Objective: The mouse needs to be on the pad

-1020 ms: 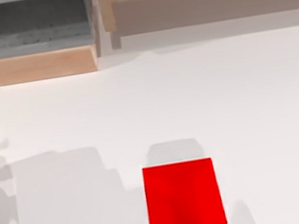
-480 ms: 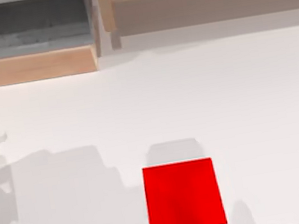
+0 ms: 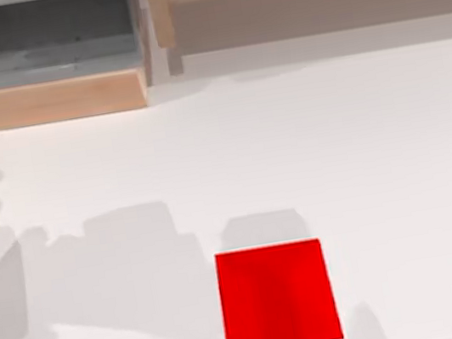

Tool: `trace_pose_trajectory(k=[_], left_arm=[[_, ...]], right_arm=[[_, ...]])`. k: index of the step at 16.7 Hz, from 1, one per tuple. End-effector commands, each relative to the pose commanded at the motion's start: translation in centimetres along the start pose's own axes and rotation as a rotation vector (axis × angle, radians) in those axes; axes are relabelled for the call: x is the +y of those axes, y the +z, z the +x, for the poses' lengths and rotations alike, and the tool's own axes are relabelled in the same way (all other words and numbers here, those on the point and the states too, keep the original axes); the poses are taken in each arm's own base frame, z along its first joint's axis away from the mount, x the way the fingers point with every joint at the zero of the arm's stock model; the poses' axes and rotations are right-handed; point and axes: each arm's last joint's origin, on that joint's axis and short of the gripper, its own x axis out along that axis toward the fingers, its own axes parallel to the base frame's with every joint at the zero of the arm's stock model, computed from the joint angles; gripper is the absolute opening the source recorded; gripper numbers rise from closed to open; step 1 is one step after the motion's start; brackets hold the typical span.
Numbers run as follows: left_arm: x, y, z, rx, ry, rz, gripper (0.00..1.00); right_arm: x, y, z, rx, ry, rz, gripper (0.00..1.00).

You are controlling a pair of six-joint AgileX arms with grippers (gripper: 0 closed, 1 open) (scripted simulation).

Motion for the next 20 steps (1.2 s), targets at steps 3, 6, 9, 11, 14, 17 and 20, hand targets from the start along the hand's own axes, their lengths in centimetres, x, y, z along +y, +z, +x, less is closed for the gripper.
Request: trace_pose_trajectory(k=[3, 6, 9, 11, 14, 17, 20], left_arm=[[-1.6, -0.8, 0.2, 0.01, 0.001, -0.266, 0.0], [-3.6, -2.1, 0.6, 0.023, 0.009, -0.535, 0.0], [-5.8, -3.9, 1.0, 0.033, 0.026, -0.8, 0.0], [-7.3, -5.5, 1.3, 0.036, 0.04, -0.969, 0.0], [-9.6, -8.3, 1.8, 0.033, 0.063, -1.207, 0.0], [-11.8, -11.7, 2.2, 0.021, 0.083, -1.422, 0.0], [-13.5, -15.6, 2.6, 0.003, 0.097, -1.613, 0.0]], right_arm=[[0.0, 0.0, 0.0, 0.0, 0.0, 0.0, 1.0], [0.0, 0.0, 0.0, 0.0, 0.0, 0.0, 1.0], [0.0, 0.0, 0.0, 0.0, 0.0, 0.0, 1.0], [0.0, 0.0, 0.0, 0.0, 0.0, 0.0, 1.0], [0.0, 0.0, 0.0, 0.0, 0.0, 0.0, 1.0], [0.0, 0.0, 0.0, 0.0, 0.0, 0.0, 1.0], [0.0, 0.0, 0.0, 0.0, 0.0, 0.0, 1.0]])
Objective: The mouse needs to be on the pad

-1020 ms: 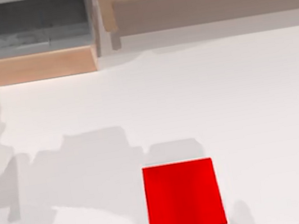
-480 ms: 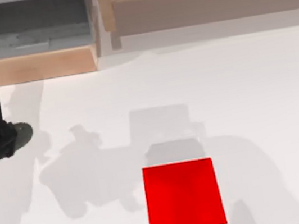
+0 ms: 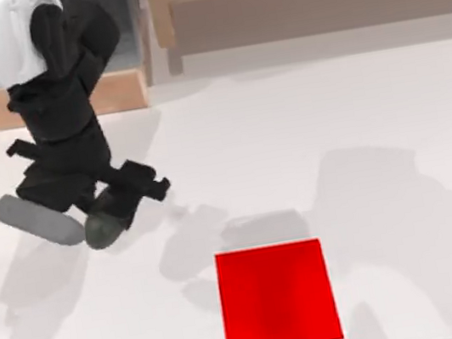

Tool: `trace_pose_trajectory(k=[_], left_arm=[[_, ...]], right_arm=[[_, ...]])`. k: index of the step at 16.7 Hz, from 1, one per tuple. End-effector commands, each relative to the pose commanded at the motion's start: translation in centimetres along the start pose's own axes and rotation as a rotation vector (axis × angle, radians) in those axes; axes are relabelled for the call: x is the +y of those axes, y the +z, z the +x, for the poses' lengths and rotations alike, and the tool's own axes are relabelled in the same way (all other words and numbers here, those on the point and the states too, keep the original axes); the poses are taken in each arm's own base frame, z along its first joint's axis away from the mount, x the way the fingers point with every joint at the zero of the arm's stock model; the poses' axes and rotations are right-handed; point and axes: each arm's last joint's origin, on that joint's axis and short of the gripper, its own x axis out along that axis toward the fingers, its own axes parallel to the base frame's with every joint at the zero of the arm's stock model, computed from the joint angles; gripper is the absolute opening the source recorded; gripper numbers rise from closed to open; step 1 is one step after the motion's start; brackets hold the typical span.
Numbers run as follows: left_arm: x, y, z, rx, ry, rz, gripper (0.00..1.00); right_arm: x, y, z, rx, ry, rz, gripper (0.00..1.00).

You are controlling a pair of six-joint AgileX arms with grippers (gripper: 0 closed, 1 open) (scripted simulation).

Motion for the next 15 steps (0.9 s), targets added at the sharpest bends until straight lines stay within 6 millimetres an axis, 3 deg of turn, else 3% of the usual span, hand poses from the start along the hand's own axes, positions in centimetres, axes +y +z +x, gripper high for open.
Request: trace_pose_trajectory(k=[9, 15], left_arm=[[11.8, -1.8, 1.1, -0.008, -0.022, -0.411, 0.0], [17.0, -1.4, 1.2, 0.009, -0.029, -0.538, 0.0]], right_arm=[[0.0, 0.0, 0.0, 0.0, 0.0, 0.0, 1.0], [0.0, 0.0, 0.0, 0.0, 0.0, 0.0, 1.0]])
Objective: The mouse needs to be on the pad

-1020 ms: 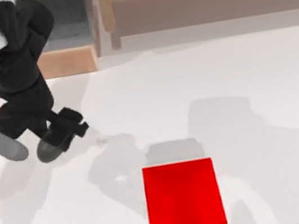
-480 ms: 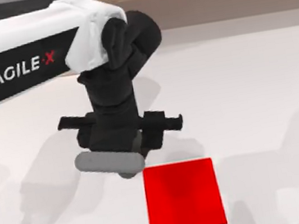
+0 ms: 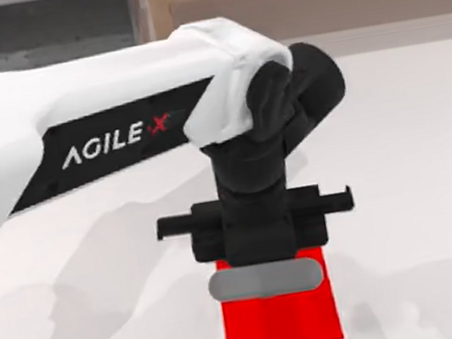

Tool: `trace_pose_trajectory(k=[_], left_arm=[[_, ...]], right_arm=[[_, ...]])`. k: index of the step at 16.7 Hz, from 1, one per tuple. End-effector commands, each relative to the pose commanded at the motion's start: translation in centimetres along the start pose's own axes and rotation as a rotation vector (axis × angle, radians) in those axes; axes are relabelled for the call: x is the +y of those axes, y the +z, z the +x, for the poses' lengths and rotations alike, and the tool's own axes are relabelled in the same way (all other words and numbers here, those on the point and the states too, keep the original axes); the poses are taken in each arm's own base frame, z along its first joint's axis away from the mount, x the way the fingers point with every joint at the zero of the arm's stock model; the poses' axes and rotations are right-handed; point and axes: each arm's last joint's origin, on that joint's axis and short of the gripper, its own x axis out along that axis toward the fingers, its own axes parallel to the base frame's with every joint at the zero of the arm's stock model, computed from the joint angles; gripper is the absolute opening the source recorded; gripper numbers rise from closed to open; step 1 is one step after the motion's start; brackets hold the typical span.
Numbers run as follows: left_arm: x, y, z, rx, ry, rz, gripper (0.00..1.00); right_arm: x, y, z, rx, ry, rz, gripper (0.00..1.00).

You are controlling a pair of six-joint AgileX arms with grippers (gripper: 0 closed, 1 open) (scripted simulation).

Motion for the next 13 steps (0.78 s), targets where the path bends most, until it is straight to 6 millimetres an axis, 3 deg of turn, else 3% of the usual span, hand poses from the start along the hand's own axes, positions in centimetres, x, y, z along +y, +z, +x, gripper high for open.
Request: trace_pose_trajectory(k=[4, 13], left_arm=[[0.9, 0.79, -0.03, 0.005, 0.001, -0.023, 0.0], [0.6, 0.54, 0.35, -0.012, 0.0, -0.042, 0.0]], right_arm=[[0.0, 0.0, 0.0, 0.0, 0.0, 0.0, 1.0], [0.0, 0.0, 0.0, 0.0, 0.0, 0.0, 1.0]])
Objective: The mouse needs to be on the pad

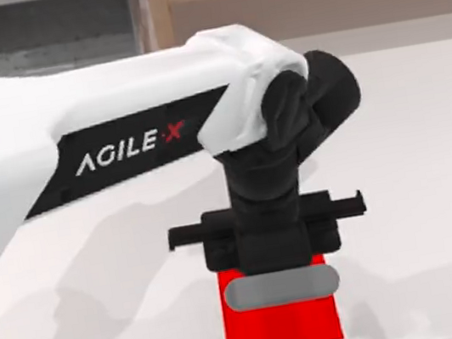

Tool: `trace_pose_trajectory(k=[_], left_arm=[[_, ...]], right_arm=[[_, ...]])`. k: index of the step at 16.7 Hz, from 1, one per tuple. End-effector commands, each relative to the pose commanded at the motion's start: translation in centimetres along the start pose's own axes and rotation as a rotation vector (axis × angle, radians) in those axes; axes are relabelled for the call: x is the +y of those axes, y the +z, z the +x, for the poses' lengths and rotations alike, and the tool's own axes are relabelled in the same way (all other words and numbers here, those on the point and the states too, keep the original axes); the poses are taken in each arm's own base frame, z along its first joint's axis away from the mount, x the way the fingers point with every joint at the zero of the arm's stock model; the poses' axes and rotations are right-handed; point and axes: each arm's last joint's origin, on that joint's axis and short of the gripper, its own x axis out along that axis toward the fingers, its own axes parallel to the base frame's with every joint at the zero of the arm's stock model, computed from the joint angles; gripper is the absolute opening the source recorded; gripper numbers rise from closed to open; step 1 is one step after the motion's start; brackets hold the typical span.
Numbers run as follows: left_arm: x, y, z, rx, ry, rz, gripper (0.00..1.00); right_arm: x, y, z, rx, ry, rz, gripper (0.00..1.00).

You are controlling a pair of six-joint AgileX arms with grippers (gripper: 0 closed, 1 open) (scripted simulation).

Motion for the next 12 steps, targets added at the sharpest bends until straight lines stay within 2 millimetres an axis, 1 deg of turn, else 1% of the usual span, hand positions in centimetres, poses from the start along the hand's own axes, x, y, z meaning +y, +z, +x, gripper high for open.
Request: trace_pose_trajectory(k=[8, 12], left_arm=[[-0.2, 0.1, 2.5, -0.096, 0.003, -0.03, 0.0], [0.0, 0.2, 3.0, -0.07, 0.019, -0.011, 0.0]], right_arm=[[0.0, 0.0, 0.0, 0.0, 0.0, 0.0, 1.0], [0.0, 0.0, 0.0, 0.0, 0.0, 0.0, 1.0]])
